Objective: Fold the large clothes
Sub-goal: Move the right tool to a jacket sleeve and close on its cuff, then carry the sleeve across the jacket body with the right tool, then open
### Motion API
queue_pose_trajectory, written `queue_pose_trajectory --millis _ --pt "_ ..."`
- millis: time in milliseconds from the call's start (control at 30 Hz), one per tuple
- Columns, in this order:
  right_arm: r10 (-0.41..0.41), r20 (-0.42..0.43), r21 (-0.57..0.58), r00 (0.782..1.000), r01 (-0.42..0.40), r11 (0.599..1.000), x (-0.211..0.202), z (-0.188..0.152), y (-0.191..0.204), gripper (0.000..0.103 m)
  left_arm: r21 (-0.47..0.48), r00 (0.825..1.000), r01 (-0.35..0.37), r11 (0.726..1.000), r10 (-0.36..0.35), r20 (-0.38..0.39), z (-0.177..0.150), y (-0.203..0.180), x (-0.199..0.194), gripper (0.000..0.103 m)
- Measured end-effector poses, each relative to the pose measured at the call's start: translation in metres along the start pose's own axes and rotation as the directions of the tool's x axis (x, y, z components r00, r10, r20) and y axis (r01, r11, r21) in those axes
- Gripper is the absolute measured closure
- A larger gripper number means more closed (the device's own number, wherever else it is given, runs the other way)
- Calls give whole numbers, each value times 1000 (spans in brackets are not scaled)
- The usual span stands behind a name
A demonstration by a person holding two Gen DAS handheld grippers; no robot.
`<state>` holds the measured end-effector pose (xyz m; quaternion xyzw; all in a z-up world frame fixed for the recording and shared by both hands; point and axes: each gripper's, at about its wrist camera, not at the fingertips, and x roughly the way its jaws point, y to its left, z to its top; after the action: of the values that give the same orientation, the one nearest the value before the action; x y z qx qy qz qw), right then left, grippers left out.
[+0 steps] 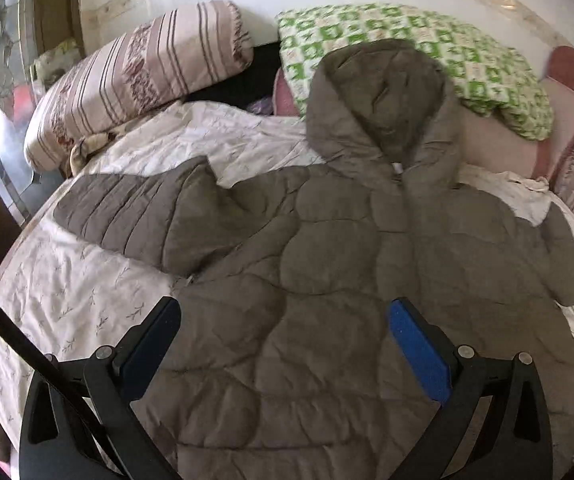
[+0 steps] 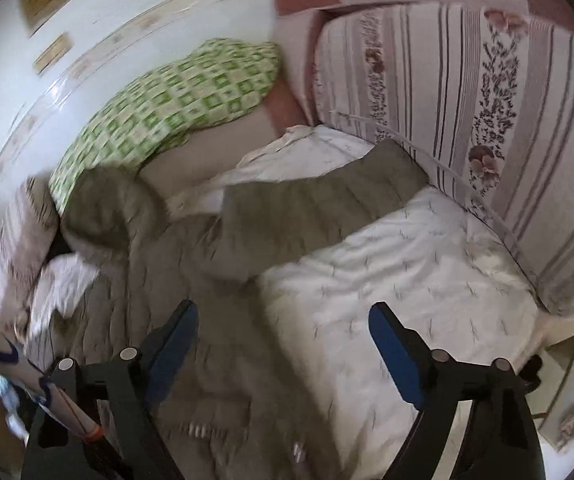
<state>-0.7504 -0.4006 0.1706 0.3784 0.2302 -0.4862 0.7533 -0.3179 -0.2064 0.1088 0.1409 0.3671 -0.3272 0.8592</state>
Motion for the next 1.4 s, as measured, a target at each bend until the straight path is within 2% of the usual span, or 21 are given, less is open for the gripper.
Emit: queue_pose_trajectory --millis 167,233,400,500,567,800,900,1067,1100,1133,1167,1200,1233,1400 --pt "-41 -45 110 998 46 993 56 46 -45 17 19 999 -33 999 33 -2 -1 0 8 0" --pt "-34 -50 154 998 41 987 74 56 -62 17 38 999 -35 999 35 -9 -1 -3 13 0" --pt "-99 -63 189 993 110 976 120 82 -100 19 69 1000 -23 997 23 -4 -3 -14 17 0" --pt "-134 -69 199 989 145 969 145 96 -123 28 80 1000 -12 997 11 10 -2 -19 17 0" --pt "-153 -68 213 986 164 963 162 105 -140 30 86 1000 -8 996 7 19 -2 -21 18 0" --pt "-183 -56 259 982 191 947 205 123 -174 31 47 998 -15 999 12 55 3 -11 18 0" --pt "-177 -70 287 982 190 939 227 125 -184 38 43 998 -38 998 36 51 4 -9 24 0" --pt "-187 -67 344 980 199 918 249 124 -202 39 49 998 -49 998 48 27 2 -9 35 0" --pt "-176 -64 359 982 187 914 255 125 -207 46 53 998 -54 997 53 25 1 -10 36 0" --pt "-176 -56 358 983 185 915 258 125 -208 60 59 998 -57 997 56 22 1 -11 38 0" --pt "-178 -47 344 983 183 921 261 125 -207 66 64 998 -60 996 58 21 0 -13 40 0" --pt "-178 -42 333 983 182 925 261 124 -205 77 70 998 -63 996 61 20 -1 -14 41 0" --pt "-169 -26 326 985 168 930 258 124 -203 84 79 998 -64 995 63 18 -1 -16 42 0" --pt "-127 78 307 989 98 947 221 125 -185 87 91 998 -60 994 58 18 -2 -21 42 0"
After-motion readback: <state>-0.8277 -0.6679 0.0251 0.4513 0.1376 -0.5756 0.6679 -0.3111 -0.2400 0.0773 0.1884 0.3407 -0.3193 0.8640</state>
